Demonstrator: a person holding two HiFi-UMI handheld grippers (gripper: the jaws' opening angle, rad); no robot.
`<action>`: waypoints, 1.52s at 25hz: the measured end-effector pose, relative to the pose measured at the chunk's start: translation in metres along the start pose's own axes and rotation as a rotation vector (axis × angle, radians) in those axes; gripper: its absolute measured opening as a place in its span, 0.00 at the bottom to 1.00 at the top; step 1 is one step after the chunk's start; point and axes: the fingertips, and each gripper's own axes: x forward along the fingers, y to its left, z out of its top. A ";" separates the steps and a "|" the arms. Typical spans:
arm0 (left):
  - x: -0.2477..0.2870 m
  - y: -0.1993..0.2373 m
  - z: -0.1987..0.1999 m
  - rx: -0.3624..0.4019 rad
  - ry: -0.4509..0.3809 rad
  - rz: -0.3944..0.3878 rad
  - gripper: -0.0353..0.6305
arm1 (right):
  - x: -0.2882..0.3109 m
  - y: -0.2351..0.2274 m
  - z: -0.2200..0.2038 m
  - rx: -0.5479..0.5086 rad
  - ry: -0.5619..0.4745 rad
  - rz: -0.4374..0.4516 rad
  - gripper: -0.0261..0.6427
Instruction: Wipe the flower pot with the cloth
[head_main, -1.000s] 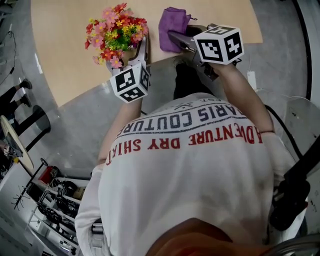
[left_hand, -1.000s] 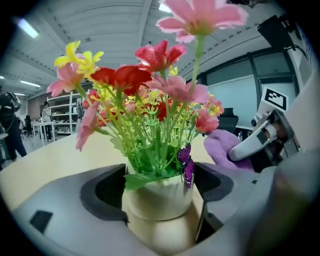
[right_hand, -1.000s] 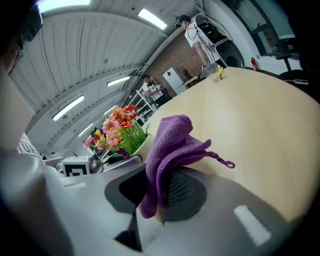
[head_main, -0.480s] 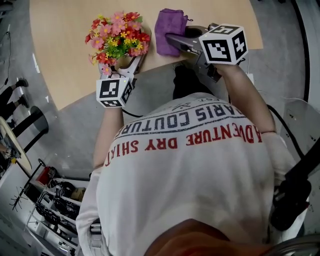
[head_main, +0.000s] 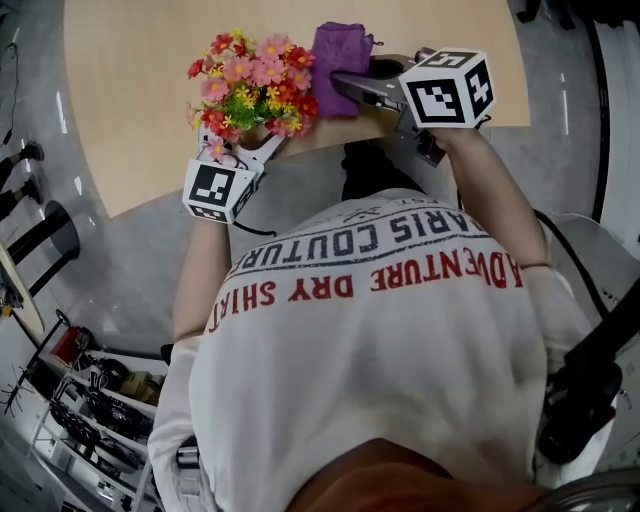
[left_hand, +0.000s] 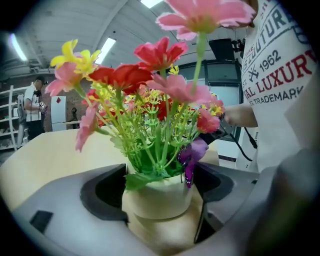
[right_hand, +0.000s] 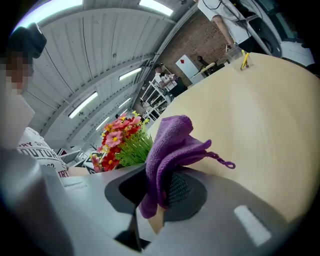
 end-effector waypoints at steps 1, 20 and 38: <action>0.000 0.002 0.001 -0.003 -0.007 0.000 0.69 | 0.005 -0.001 0.001 0.000 0.015 -0.001 0.14; 0.001 0.006 0.002 -0.004 0.011 0.003 0.69 | 0.039 -0.051 -0.022 -0.057 0.230 -0.280 0.14; -0.032 -0.028 -0.020 -0.221 0.000 0.505 0.70 | -0.059 0.020 -0.090 0.024 -0.061 -0.347 0.14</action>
